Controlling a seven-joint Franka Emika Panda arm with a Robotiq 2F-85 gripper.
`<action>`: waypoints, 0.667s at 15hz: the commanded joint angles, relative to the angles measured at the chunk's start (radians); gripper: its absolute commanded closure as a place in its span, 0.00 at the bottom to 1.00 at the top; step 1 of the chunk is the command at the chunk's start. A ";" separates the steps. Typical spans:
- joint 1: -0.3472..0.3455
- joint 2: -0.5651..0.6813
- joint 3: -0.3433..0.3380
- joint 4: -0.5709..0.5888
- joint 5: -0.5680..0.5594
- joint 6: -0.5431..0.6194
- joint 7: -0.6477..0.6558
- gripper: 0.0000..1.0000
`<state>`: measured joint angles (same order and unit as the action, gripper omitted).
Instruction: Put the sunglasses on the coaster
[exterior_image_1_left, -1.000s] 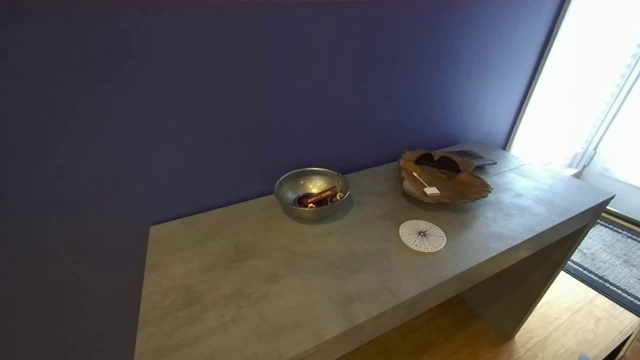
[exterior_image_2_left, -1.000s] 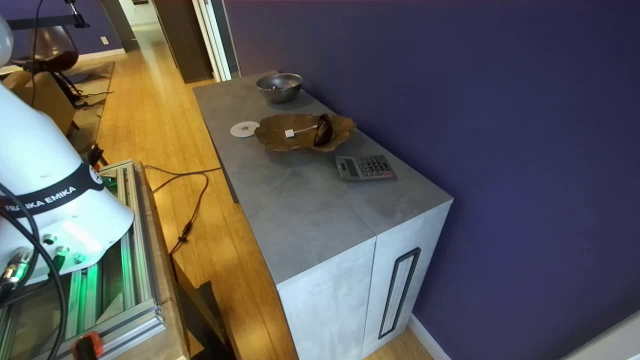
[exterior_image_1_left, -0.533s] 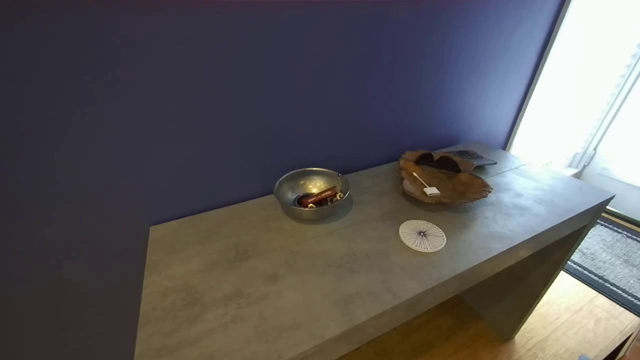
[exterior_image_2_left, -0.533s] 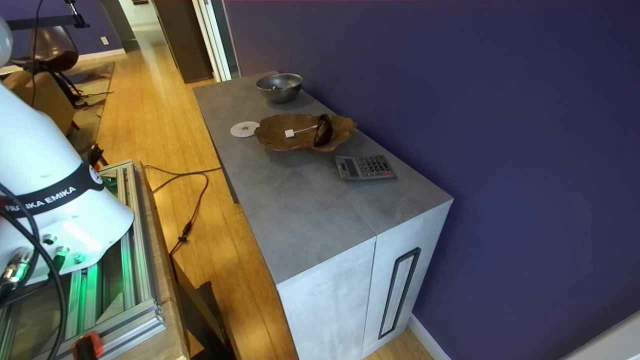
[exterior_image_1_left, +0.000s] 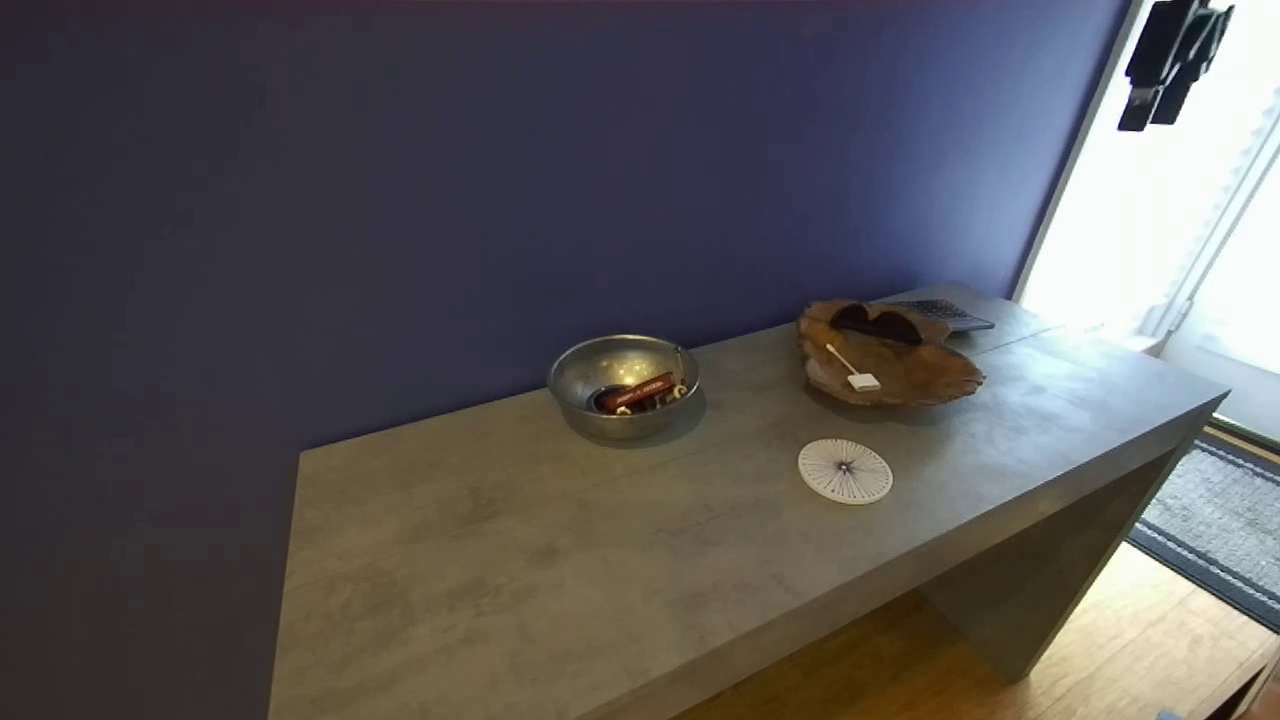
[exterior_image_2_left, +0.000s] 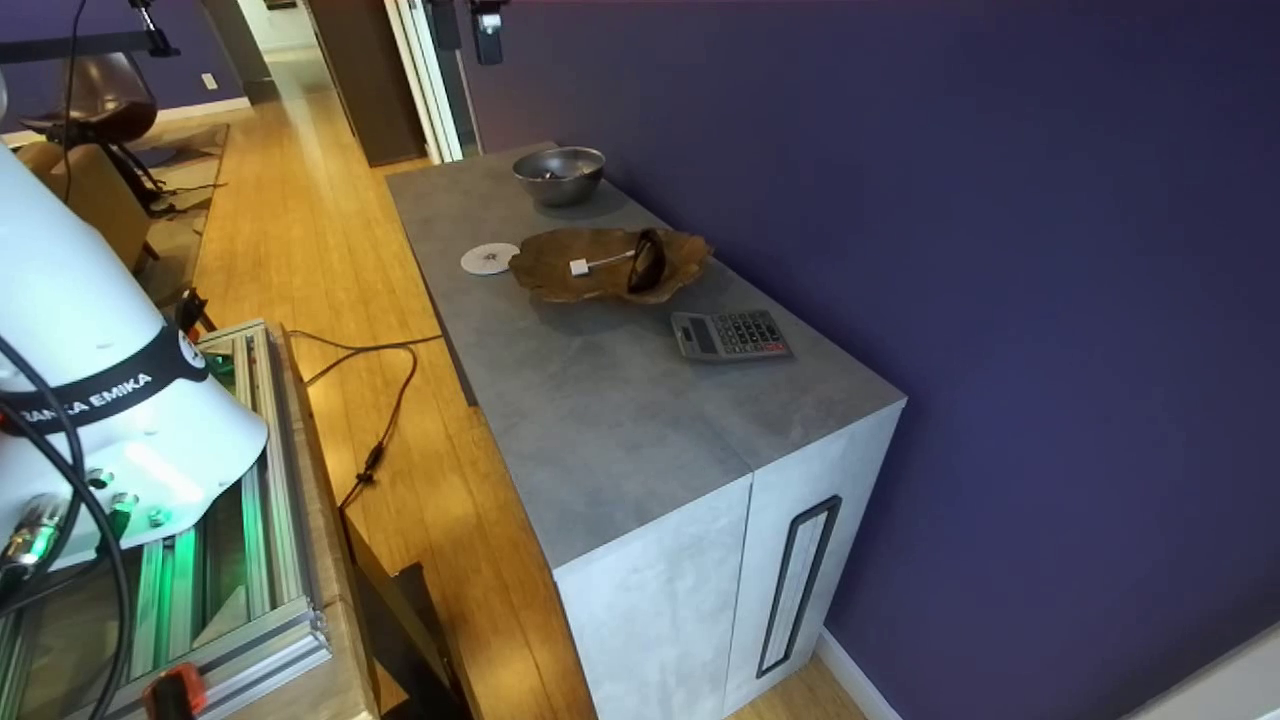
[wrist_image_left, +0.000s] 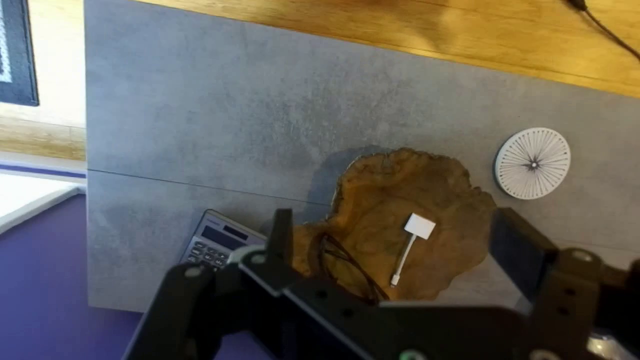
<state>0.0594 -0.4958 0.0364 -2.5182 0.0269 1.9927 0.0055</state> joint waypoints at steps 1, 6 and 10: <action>-0.003 0.207 0.078 -0.013 -0.082 0.087 0.066 0.00; 0.008 0.223 0.068 -0.021 -0.067 0.090 0.052 0.00; 0.011 0.305 0.053 -0.038 0.004 0.359 0.047 0.00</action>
<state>0.0607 -0.2581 0.1078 -2.5418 -0.0180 2.1566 0.0558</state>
